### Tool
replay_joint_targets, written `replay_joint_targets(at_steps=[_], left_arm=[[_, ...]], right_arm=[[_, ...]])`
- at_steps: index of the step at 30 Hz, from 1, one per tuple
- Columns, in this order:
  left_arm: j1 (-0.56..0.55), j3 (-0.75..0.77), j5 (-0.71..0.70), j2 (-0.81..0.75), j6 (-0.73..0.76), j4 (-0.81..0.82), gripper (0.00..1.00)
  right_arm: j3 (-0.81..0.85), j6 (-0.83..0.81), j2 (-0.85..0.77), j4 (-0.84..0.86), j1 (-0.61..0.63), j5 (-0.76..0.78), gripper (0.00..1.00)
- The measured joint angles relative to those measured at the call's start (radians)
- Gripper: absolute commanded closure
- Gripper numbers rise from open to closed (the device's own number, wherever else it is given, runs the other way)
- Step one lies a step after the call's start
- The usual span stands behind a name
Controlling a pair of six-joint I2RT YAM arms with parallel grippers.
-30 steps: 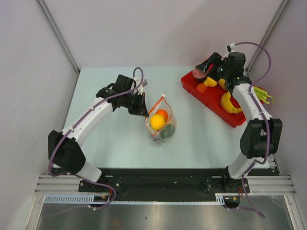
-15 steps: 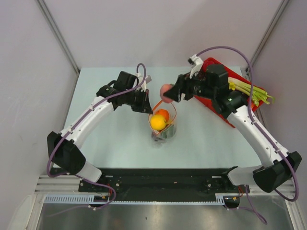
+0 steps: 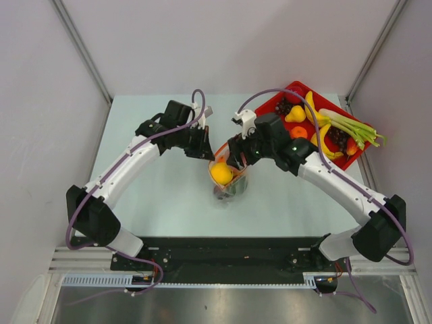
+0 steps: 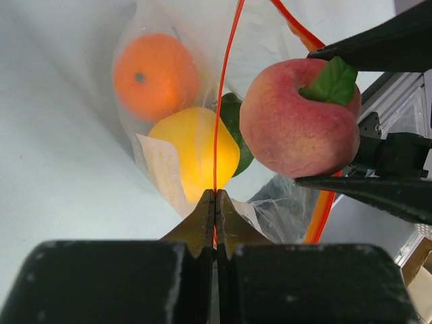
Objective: Place the food in the zip-top bag and seal the zipper
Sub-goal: Place the fake fruit in the zipper food storage bag.
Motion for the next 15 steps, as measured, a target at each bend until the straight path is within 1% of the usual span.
replay_joint_targets(at_steps=[1, 3, 7, 10, 15], left_arm=[[0.0, 0.0, 0.0, 0.0, 0.0, 0.0, 1.0], [0.0, 0.0, 0.0, 0.0, 0.0, -0.001, 1.0], [0.0, 0.0, 0.0, 0.0, 0.0, -0.001, 1.0], [0.0, 0.0, 0.0, -0.002, 0.0, -0.001, 1.0], [-0.002, 0.0, 0.0, -0.008, 0.002, -0.002, 1.0]], right_arm=[[0.0, -0.022, 0.0, 0.002, 0.018, 0.03, 0.13], [0.0, -0.06, 0.0, 0.007, 0.055, 0.085, 0.01], [0.0, -0.129, 0.0, 0.018, 0.105, 0.201, 0.0], [0.0, -0.152, -0.004, 0.019, 0.106, 0.256, 0.0], [0.0, -0.152, -0.048, -0.013, 0.071, 0.259, 0.0]])
